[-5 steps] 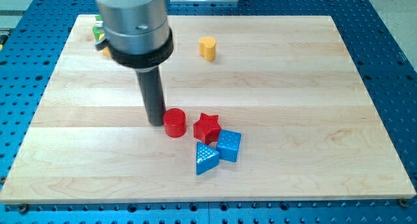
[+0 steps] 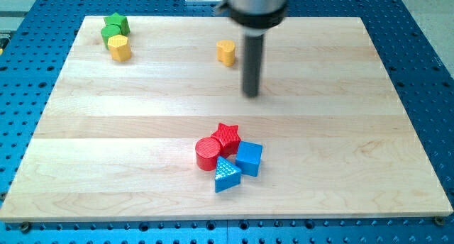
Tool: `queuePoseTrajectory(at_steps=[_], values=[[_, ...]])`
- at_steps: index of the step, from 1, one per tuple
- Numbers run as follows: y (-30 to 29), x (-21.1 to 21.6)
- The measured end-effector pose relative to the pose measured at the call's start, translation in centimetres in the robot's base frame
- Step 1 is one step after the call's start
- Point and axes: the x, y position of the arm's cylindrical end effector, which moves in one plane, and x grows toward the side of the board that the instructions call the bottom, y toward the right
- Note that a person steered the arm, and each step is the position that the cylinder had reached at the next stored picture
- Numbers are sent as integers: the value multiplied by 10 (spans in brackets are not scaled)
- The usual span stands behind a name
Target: Place the yellow heart into the red blocks
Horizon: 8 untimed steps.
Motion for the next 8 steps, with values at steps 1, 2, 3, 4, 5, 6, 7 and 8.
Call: queuePoseTrajectory(at_steps=[1,2,3,4,5,6,7,8], values=[[43,-70],[-35,-82],[-166,-27],[-197,-21],[-218,-35],[-222,-54],[-217,-72],[-252,-43]])
